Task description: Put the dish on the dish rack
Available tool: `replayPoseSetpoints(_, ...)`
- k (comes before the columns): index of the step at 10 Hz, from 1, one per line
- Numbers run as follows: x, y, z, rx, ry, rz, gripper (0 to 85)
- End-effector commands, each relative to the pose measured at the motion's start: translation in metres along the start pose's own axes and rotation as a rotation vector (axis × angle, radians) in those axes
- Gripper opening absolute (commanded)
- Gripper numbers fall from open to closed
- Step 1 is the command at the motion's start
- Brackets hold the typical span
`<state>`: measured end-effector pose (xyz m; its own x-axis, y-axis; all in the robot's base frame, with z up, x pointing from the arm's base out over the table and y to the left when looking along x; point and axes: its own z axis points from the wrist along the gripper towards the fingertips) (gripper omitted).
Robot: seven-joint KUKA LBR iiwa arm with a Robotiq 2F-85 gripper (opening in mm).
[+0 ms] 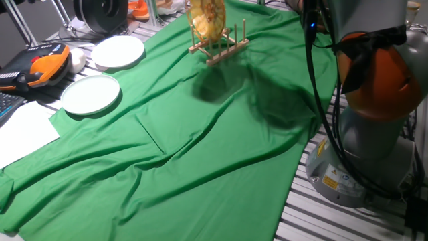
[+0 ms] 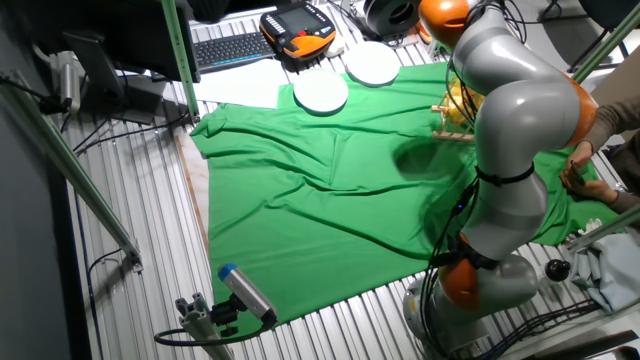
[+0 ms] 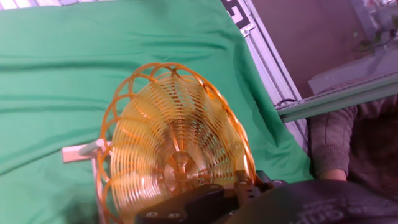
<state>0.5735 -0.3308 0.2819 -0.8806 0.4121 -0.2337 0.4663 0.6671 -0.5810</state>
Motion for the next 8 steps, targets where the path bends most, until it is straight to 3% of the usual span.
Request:
replayPoseSetpoints(1, 0.001, 0.001, -0.005, 0.002, 0.005, -0.003, 0.0)
replayPoseSetpoints(5, 0.001, 0.018, -0.005, -0.001, -0.016, 0.023, 0.0)
replayPoseSetpoints(8, 0.002, 0.026, -0.006, -0.029, -0.001, 0.017, 0.0)
